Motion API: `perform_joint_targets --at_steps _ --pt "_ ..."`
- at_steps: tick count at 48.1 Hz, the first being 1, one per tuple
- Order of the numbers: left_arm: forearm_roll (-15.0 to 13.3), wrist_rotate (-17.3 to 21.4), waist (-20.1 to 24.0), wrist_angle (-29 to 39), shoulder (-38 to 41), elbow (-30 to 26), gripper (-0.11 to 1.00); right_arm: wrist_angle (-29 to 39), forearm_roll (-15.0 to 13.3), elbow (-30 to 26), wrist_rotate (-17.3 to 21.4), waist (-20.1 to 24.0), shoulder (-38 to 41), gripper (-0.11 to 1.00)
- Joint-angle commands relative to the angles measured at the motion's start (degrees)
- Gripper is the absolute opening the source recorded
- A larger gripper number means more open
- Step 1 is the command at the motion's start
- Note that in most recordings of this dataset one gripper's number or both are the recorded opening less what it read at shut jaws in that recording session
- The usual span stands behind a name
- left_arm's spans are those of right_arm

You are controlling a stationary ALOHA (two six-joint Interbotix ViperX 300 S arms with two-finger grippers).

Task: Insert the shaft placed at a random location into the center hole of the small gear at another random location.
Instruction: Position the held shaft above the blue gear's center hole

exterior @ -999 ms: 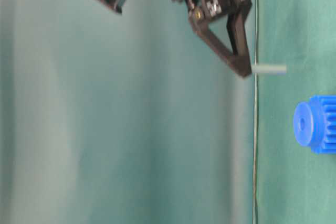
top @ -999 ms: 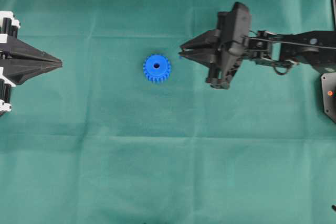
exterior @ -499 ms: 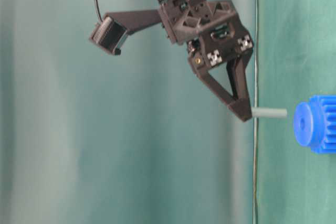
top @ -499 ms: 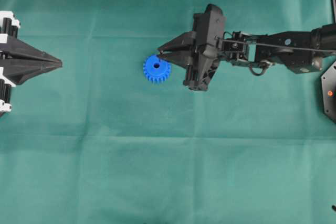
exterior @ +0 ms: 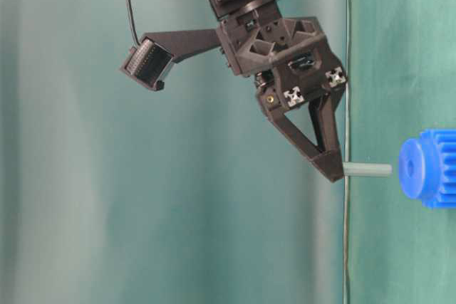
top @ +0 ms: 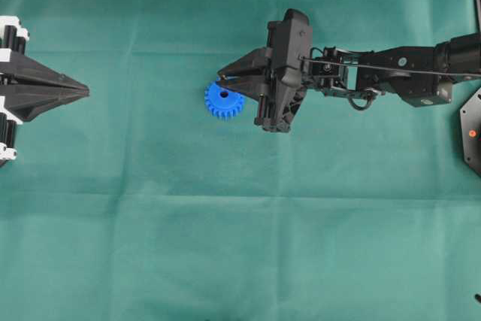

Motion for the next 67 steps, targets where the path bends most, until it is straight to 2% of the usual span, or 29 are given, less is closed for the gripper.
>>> perform_joint_targets --at_steps 1,36,54,67 --pt "0.1 -0.1 0.0 -0.3 0.5 -1.3 0.0 0.1 -0.1 -1.3 -0.7 0.1 -0.7 0.13" --pt "0.1 0.0 0.0 -0.3 0.5 -1.3 0.0 -0.3 0.2 -1.3 -0.2 0.3 1.7 0.13" --pt "0.1 -0.1 0.0 -0.3 0.5 -1.3 0.0 1.1 -0.1 -0.9 -0.9 0.2 -3.1 0.13" --pt "0.2 -0.1 0.0 -0.2 0.5 -1.2 0.0 1.4 -0.1 -0.9 -0.8 0.4 -2.8 0.13"
